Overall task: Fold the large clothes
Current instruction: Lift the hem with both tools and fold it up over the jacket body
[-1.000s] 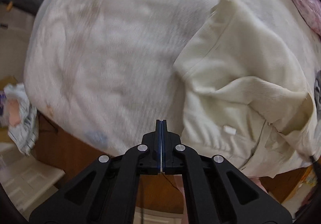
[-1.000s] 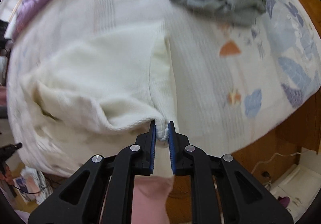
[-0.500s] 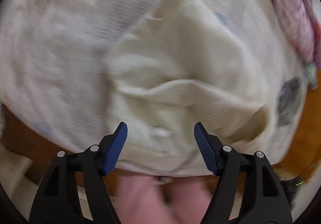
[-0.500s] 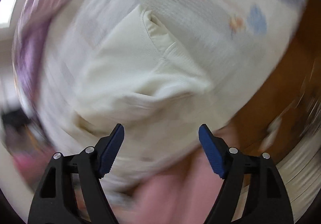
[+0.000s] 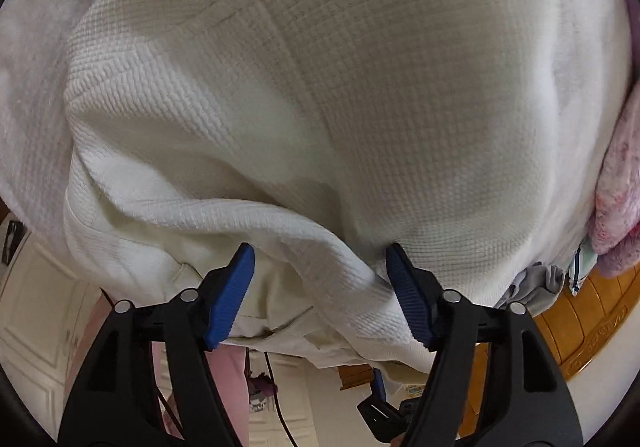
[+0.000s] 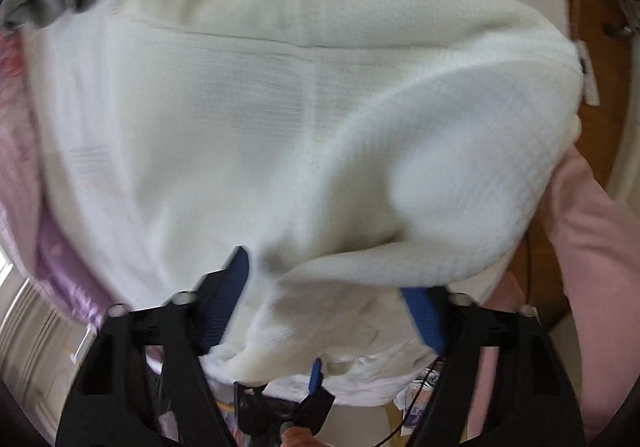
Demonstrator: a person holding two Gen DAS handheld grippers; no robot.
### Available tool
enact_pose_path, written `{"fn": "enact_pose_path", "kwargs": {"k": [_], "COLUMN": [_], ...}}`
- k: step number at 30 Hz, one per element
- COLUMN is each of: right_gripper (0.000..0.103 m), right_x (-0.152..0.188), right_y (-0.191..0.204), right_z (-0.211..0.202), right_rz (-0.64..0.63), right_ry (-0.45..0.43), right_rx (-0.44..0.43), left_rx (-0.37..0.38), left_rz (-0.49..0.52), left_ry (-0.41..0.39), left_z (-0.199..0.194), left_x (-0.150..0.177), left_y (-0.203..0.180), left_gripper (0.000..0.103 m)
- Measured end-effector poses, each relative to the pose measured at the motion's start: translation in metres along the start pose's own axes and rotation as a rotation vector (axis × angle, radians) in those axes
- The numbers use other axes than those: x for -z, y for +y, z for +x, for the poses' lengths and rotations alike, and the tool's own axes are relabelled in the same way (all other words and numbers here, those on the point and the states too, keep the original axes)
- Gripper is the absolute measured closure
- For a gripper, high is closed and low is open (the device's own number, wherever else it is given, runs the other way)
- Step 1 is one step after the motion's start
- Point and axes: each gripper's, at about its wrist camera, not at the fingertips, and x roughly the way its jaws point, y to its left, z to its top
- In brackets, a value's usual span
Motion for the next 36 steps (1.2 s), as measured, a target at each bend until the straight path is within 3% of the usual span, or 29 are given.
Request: {"fn": "enact_pose_path", "kwargs": {"k": [2,4,6,12,15,18,21,25,27,28,29,31,32,34,36], "right_gripper": [0.059,0.064,0.076,0.098,0.099,0.099,0.099,0.103,0.096,0.094,0.085,0.04,0.018,0.019,0.019], "right_x": [0.004,0.009,0.016,0.034,0.042,0.043,0.043,0.024,0.009,0.006,0.008,0.013,0.02,0.023,0.028], "right_y": [-0.001,-0.002,-0.004,-0.018,-0.03,-0.056,-0.076,-0.094,-0.11,-0.111,-0.105,-0.094,-0.083,-0.074,-0.064], "right_z": [0.002,-0.002,-0.008,-0.015,-0.021,-0.015,-0.012,-0.003,-0.004,-0.004,-0.005,-0.011,-0.011,-0.009,0.012], "right_rz": [-0.03,-0.078,-0.141,-0.274,-0.373,-0.423,-0.491,-0.465,-0.381,-0.368,-0.387,-0.447,-0.489,-0.54,-0.549], "right_ry": [0.002,-0.008,-0.029,-0.051,-0.06,-0.048,-0.041,-0.073,-0.005,0.031,0.06,0.045,0.007,-0.019,-0.007], "right_rx": [-0.011,-0.032,-0.024,0.013,0.049,0.09,0.132,0.221,0.091,0.043,0.003,-0.024,-0.012,-0.007,0.027], "left_rx": [0.002,-0.065,-0.103,-0.145,-0.2,-0.206,-0.282,-0.271,-0.172,-0.081,-0.01,0.096,0.126,0.158,0.122], "left_rz": [0.016,0.05,0.092,0.136,0.229,0.242,0.18,0.065,0.021,-0.009,-0.017,-0.008,0.0,0.026,0.031], "left_ry": [0.005,0.006,-0.003,0.024,-0.003,-0.048,-0.099,-0.07,-0.033,-0.03,-0.041,-0.097,-0.118,-0.149,-0.162], "left_z": [-0.001,-0.005,-0.008,-0.006,-0.013,-0.017,-0.013,0.01,0.014,0.011,0.006,-0.011,-0.018,-0.023,-0.021], "left_x": [0.002,0.007,0.011,0.022,0.046,0.066,0.083,0.093,0.094,0.095,0.094,0.09,0.087,0.08,0.069], "left_y": [0.002,0.006,0.011,0.037,0.05,0.068,0.105,0.156,0.169,0.173,0.172,0.161,0.156,0.145,0.136], "left_gripper": [0.074,0.088,0.093,0.097,0.099,0.1,0.103,0.103,0.099,0.083,0.053,0.025,0.025,0.024,0.024]}}
